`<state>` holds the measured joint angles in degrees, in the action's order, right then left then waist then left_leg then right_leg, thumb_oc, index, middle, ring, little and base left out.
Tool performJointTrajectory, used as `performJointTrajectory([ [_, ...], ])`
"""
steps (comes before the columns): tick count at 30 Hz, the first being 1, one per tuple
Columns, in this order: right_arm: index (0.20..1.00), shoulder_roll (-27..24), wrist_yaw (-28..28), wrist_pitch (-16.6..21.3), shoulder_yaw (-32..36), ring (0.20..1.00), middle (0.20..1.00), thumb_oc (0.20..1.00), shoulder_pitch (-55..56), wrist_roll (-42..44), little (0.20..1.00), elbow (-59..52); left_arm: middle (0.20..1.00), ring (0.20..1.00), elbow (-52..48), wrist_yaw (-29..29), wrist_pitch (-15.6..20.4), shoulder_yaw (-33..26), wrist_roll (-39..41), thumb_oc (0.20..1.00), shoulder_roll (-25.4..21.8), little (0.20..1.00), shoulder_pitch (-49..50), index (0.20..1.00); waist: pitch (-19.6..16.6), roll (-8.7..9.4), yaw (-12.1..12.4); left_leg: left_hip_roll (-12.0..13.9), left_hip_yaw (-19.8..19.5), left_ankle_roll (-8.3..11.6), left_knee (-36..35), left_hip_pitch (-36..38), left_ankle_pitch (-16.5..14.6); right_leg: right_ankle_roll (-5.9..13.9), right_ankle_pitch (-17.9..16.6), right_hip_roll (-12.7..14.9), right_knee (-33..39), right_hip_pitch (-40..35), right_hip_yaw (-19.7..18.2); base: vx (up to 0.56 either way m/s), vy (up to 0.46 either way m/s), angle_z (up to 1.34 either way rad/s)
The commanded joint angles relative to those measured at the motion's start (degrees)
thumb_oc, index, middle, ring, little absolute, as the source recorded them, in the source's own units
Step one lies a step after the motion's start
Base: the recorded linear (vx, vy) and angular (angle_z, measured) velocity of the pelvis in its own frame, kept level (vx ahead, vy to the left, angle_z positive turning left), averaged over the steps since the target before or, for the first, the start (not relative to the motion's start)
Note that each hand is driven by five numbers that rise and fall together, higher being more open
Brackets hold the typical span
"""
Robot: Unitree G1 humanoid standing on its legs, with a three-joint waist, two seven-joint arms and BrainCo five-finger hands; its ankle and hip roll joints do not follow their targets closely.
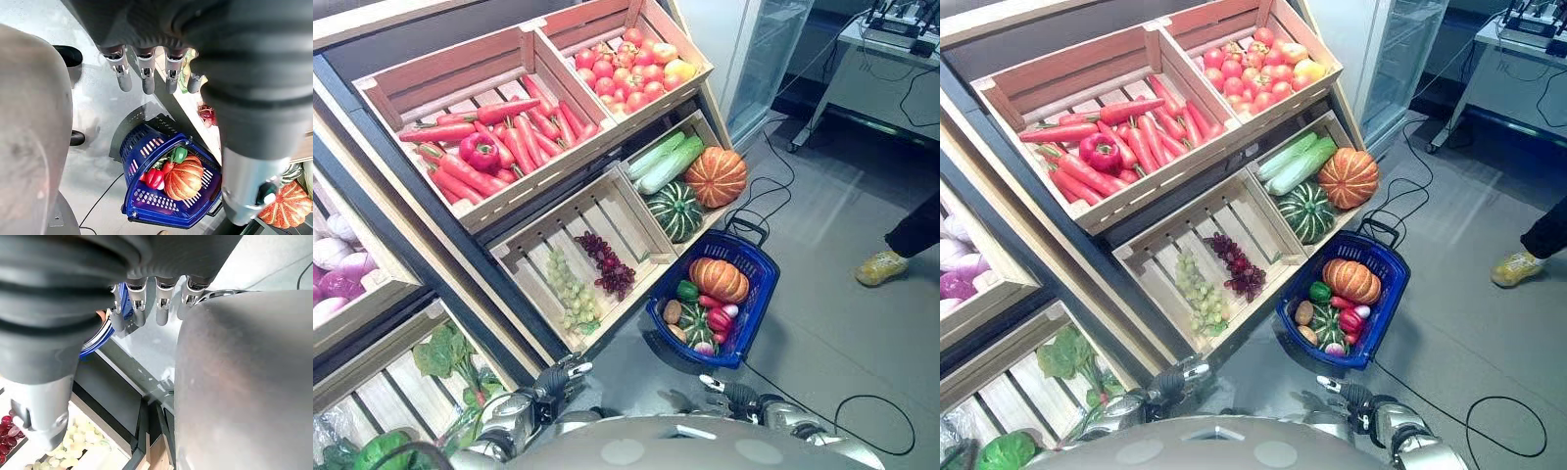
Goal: Pick up fruits and vegetables into the basket
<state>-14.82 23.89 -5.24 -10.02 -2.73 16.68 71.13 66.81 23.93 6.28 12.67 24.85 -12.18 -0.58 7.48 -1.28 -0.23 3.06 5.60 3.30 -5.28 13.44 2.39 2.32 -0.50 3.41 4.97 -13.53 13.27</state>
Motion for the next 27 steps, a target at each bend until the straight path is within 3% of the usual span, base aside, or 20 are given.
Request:
performJointTrajectory([
  [1,1.0,1.2,1.33,-0.34,-3.01,1.0,1.0,1.0,-2.85,-1.41,1.0,2.55,1.0,1.0,3.24,-0.25,0.31,0.18,1.67,1.0,1.47,1.0,-4.76,1.0,2.74,1.34,0.02,-5.17,3.63,-4.8,2.02,0.93,-8.17,1.45,5.24,-0.51,-5.18,1.19,-1.77,0.14,0.025,0.1],
  [10,1.0,1.09,1.05,-0.39,-3.14,1.0,1.0,1.0,-3.2,-1.77,1.0,2.5,1.0,1.0,3.06,-0.78,2.6,0.72,0.14,1.0,1.28,1.0,-4.95,1.0,2.87,1.27,0.1,-5.14,3.71,-4.78,2.29,0.79,-8.21,1.5,5.27,-0.39,-5.46,1.32,-1.65,0.0,0.0,0.0],
  [16,1.0,1.04,0.87,0.43,-3.39,1.0,1.0,1.0,-3.19,-1.77,1.0,2.34,1.0,1.0,2.63,-2.87,6.57,1.32,-1.34,1.0,1.13,1.0,-5.14,1.0,2.95,1.24,-0.01,-5.19,3.7,-4.78,2.41,0.86,-8.32,1.5,5.33,-0.37,-5.55,1.27,-1.77,0.0,0.0,0.0],
  [21,1.0,0.89,0.58,1.64,-3.49,1.0,1.0,1.0,-3.42,-1.74,1.0,2.24,1.0,1.0,1.37,-5.92,11.31,1.9,-3.73,1.0,0.72,1.0,-5.64,1.0,3.04,1.06,-0.18,-5.16,3.66,-4.78,2.42,0.88,-8.3,1.53,5.35,-0.39,-5.77,1.44,-1.94,0.0,0.0,0.0],
  [23,1.0,0.61,-0.09,2.97,-3.55,1.0,1.0,1.0,-3.59,-1.23,1.0,2.0,1.0,1.0,0.1,-10.77,15.88,2.32,-4.69,1.0,0.29,1.0,-6.09,1.0,3.25,0.88,-0.36,-5.11,3.59,-4.71,2.49,0.72,-8.25,1.53,5.36,-0.41,-5.92,1.68,-2.12,0.0,0.0,0.0],
  [27,1.0,0.16,-1.42,5.85,-3.23,1.0,1.0,1.0,-3.82,-0.67,1.0,1.16,1.0,1.0,-3.74,-16.95,20.06,1.01,-4.32,1.0,-0.92,1.0,-7.03,1.0,3.7,0.67,-0.56,-4.95,3.5,-4.53,2.71,0.44,-8.17,1.66,5.45,-0.33,-6.46,2.14,-2.26,0.0,0.0,0.0],
])
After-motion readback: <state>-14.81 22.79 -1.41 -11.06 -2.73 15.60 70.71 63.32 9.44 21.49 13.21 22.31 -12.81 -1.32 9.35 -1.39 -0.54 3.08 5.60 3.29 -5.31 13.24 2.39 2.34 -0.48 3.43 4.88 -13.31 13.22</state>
